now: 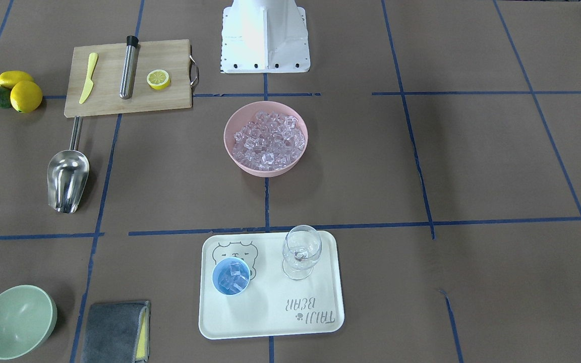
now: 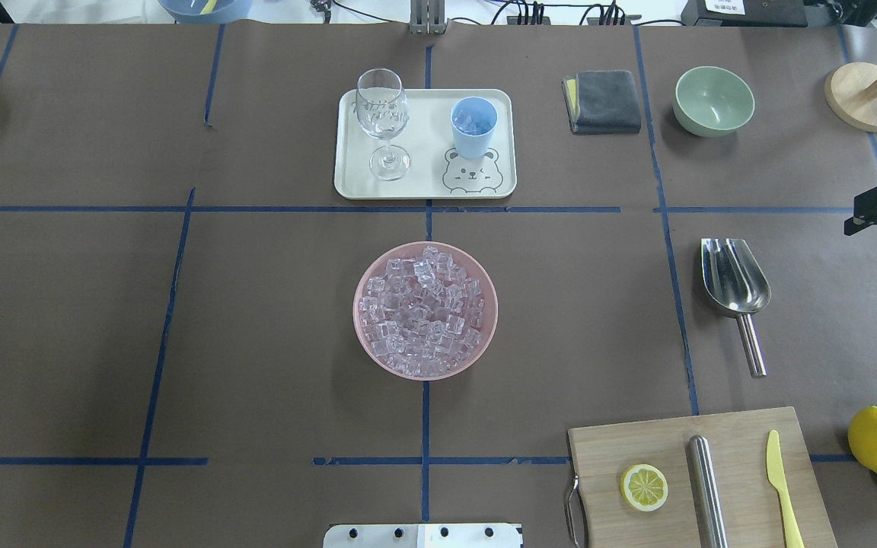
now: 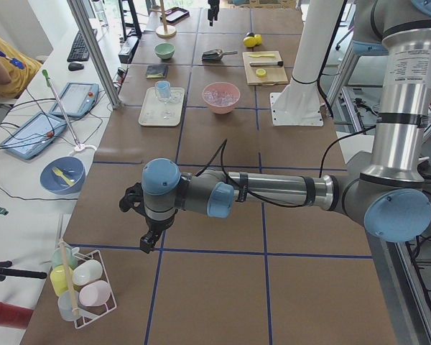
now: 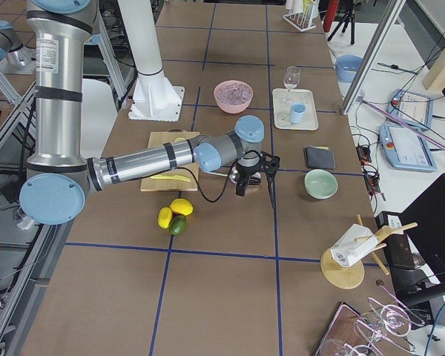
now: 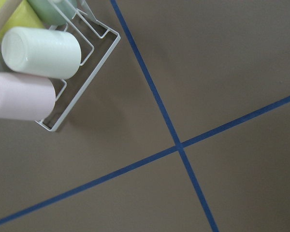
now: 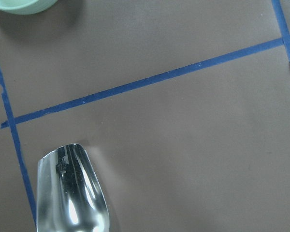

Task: Put ice in cup with scoop

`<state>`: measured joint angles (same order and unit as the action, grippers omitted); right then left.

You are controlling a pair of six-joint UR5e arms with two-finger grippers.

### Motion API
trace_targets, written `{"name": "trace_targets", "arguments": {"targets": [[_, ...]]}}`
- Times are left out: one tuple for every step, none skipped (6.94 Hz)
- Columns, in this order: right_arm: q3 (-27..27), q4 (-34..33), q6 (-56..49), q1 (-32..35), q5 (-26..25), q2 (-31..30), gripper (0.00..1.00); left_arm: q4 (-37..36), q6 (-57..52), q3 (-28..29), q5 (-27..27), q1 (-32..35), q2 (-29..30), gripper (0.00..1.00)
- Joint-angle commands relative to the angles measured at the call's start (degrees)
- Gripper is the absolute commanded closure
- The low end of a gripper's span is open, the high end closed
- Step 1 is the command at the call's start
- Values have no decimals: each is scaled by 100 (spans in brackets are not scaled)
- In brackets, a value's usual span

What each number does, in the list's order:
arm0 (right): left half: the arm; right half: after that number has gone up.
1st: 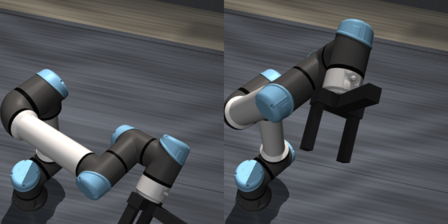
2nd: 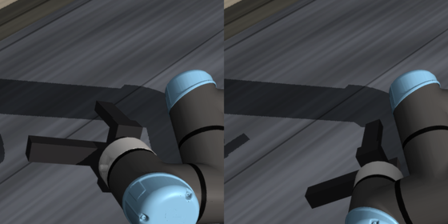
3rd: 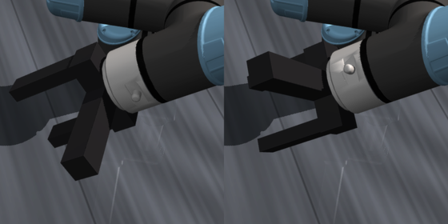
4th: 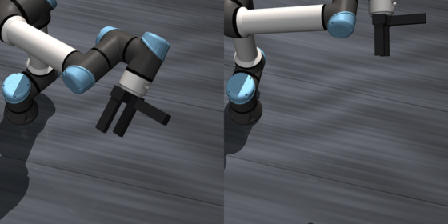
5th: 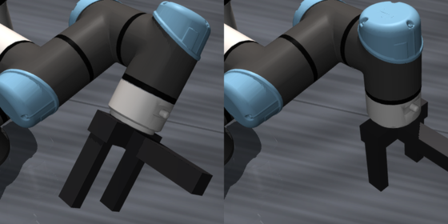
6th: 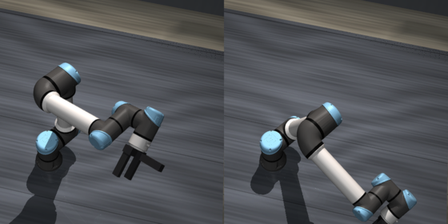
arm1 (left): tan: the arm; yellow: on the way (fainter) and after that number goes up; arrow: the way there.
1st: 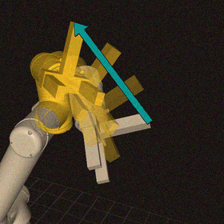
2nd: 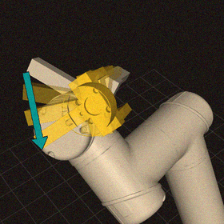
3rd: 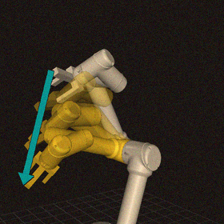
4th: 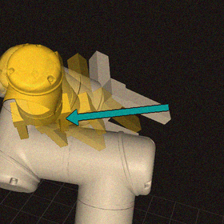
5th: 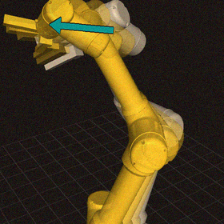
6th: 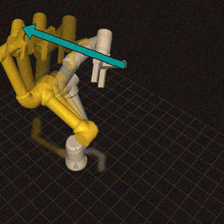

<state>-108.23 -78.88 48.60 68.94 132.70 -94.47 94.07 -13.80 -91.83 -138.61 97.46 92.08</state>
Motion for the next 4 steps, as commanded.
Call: {"name": "trace_targets", "arguments": {"targets": [[4,22,-157,6,-86,-27,0,-4,1155,-528,382,115,-287,0],[21,-22,-967,84,-112,-123,0,241,1151,-494,865,106,-304,0],[178,-31,-1906,415,-104,-211,0,278,1168,-520,1018,80,-313,0],[327,-214,-2647,723,-104,-186,0,287,1142,-294,976,80,-322,0]]}}
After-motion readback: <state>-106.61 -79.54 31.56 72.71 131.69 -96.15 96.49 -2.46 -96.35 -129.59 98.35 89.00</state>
